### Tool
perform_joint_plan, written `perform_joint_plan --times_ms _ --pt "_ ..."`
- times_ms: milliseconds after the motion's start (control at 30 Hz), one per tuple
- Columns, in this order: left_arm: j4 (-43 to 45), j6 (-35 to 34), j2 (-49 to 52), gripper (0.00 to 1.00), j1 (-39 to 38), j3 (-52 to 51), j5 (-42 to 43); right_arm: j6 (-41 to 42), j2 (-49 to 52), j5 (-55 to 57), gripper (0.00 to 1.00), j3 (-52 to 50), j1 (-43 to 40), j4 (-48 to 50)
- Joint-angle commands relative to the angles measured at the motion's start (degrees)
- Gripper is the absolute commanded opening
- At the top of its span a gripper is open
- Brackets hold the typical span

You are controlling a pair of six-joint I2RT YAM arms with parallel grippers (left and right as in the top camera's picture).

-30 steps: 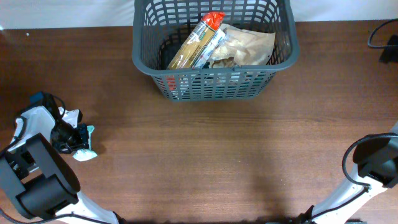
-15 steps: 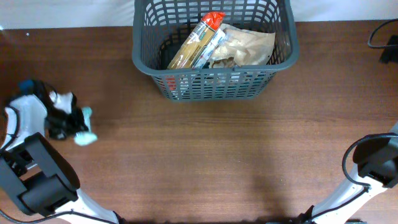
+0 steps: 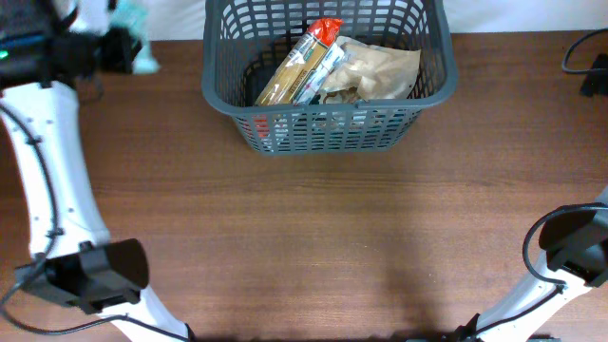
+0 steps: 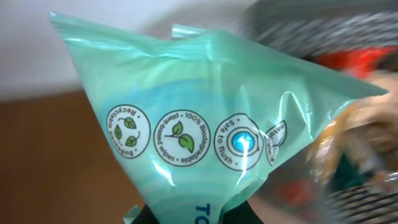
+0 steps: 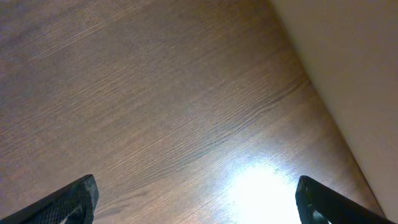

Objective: Pack container
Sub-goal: 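Lift the toilet paper pack and carry it right over the basket, then open the left gripper to drop the toilet paper into the basket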

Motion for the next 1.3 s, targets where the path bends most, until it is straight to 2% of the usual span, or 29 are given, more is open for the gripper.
perform_joint_plan --times_ms 0,233,500,900,1267 --pt "1.7 2.1 -0.5 0.02 -6.3 4.4 0.3 0.3 -1.3 -0.1 0.99 0.3 0.1 0.0" --pt "8.2 2.4 0.3 0.02 -18.1 5.0 -4.7 0.3 -1.3 -0.1 0.99 0.3 0.1 0.0" --pt "9.4 3.4 4.5 0.02 -24.5 5.0 -4.9 0.3 -1.3 -0.1 0.99 0.3 0.1 0.0" --pt "8.0 4.7 14.8 0.02 -27.1 5.0 -4.8 0.3 -1.3 -0.1 0.99 0.3 0.1 0.0" --pt "1.9 6.0 21.3 0.02 -28.8 4.9 -4.9 0.3 -1.3 -0.1 0.99 0.3 0.1 0.0"
